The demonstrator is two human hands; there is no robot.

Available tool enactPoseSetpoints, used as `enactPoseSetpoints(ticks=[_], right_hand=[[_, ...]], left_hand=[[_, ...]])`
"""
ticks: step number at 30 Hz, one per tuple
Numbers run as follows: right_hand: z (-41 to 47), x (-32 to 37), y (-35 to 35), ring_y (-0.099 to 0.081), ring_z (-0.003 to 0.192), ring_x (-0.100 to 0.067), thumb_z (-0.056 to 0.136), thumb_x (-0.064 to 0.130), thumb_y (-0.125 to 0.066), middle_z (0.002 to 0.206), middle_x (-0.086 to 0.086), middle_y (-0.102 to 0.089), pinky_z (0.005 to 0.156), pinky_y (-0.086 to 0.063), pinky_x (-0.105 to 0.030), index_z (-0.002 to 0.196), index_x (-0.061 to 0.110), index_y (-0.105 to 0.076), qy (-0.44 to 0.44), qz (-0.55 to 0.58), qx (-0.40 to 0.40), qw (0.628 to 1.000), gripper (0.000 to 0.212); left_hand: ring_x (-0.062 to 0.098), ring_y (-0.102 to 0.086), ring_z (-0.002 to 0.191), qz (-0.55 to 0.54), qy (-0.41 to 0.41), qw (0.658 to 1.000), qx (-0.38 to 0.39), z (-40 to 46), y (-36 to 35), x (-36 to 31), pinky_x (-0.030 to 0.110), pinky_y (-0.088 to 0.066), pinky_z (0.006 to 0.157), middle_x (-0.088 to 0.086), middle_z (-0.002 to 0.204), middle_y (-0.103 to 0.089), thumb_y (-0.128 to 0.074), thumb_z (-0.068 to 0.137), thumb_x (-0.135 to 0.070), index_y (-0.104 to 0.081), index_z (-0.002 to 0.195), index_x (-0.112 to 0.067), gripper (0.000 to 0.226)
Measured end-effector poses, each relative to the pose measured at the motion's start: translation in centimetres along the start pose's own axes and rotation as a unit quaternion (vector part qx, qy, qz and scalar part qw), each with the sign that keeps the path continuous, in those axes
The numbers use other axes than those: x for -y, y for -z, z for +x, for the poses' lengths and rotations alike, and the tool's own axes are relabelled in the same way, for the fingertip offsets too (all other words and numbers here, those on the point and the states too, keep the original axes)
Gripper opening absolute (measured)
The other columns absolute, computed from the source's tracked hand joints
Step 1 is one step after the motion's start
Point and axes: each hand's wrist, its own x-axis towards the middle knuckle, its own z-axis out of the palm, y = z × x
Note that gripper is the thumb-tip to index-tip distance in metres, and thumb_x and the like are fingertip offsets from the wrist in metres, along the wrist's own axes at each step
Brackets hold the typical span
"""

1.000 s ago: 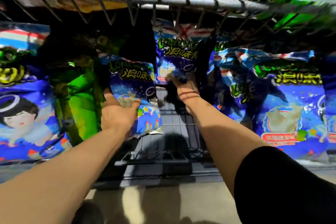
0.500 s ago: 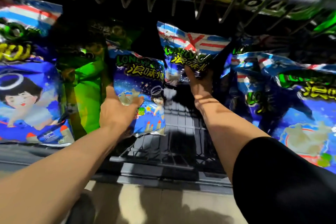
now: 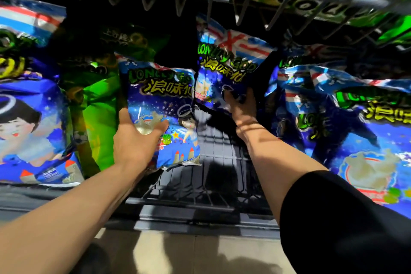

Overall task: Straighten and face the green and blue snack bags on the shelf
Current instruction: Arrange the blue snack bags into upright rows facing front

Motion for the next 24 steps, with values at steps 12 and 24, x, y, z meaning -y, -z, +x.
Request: enactPoseSetpoints(ticks=[12,24], right_hand=[[4.0,-2.1,0.6,-0.066,0.097,-0.027,0.048,0.040,-0.083,0.106,-0.011,-0.069,0.084,-0.053,-0.038,0.112,0.008,-0.063,-0.037,0.014,0.022,0.999,0.075],[2.1,-0.7,1.1,-0.056,0.099,-0.027,0.083,0.034,-0.064,0.118,-0.023,-0.059,0.092,-0.044,-0.045,0.113,0.007,-0.054,-0.032,0.018,-0.012,0.999,0.041]], left_hand=[[0.026,-0.066,0.092,-0.054,-0.020,0.998,-0.005,-0.2,0.1,-0.1,0.040,-0.052,0.088,0.000,0.097,-0.067,-0.081,0.075,-0.032,-0.048,0.113,-0.016,0.053],[0.034,-0.064,0.094,0.025,-0.001,1.000,-0.015,0.1,-0.8,0.2,0.048,-0.051,0.083,0.012,0.100,-0.068,-0.079,0.073,-0.041,-0.044,0.108,-0.010,0.058]])
